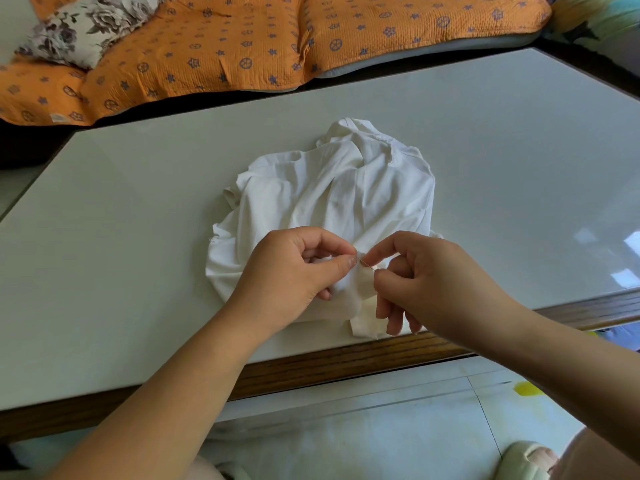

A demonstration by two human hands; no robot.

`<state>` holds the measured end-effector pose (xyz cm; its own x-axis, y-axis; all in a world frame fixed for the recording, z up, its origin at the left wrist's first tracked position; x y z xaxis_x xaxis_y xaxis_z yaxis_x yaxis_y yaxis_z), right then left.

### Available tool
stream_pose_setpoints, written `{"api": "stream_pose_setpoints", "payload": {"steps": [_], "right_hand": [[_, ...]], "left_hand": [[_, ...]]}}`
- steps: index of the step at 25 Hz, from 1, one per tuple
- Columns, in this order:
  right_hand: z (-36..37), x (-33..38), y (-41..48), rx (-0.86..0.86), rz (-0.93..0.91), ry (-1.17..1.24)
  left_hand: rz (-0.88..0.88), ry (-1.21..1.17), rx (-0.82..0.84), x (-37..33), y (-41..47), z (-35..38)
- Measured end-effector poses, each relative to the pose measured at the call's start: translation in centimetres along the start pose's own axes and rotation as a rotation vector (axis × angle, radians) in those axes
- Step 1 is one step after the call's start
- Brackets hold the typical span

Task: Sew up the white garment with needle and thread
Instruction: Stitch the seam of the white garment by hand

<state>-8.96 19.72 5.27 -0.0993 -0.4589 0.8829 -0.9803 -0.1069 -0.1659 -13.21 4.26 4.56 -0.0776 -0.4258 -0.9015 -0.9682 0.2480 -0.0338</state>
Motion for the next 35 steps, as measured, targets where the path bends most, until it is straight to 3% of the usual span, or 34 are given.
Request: {"api": "stream_pose_setpoints", "payload": {"steps": [4, 13, 18, 23, 25, 29, 31, 35], "right_hand": [[0.4, -0.3, 0.4, -0.051, -0.029, -0.014], [0.3, -0.4, 0.6, -0.125, -0.049, 0.097], [0.5, -0.4, 0.8, -0.101, -0.058, 0.152], [0.9, -0.9, 1.6, 0.054, 0.05, 0.221], [0.4, -0.9, 1.6, 0.022, 0.052, 0.152], [-1.8, -0.2, 2.5, -0.212, -0.066, -0.121], [-3.0, -0.4, 3.4, -0.263, -0.04, 0.054], [-3.9, -0.6, 4.9, -0.136, 0.083, 0.755]], "left_hand": [[0.006, 0.011, 0.021, 0.1, -0.1, 0.7], [-0.138, -0.221, 0.005, 1.0, -0.2, 1.1], [0.002, 0.004, 0.004, 0.5, -0.6, 1.5], [0.12, 0.182, -0.031, 0.3, -0.5, 1.1], [0.13, 0.202, -0.001, 0.2, -0.5, 1.3], [0.041, 0.12, 0.016, 0.5, -0.3, 1.0], [-0.011, 0.061, 0.04, 0.6, -0.3, 0.8], [-0.097, -0.063, 0.106, 0.8, -0.5, 1.0]]}}
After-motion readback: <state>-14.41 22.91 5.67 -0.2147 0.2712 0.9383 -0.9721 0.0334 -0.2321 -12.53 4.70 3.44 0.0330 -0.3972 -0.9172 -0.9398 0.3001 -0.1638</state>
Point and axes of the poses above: each hand's wrist, its own y-axis towards the middle knuckle, its own z-axis out of the palm, x = y × z, the point moved 6 cm from there along y, towards the middle knuckle, and after that the axes turned 3 degrees about y, right-handed, at the moved point
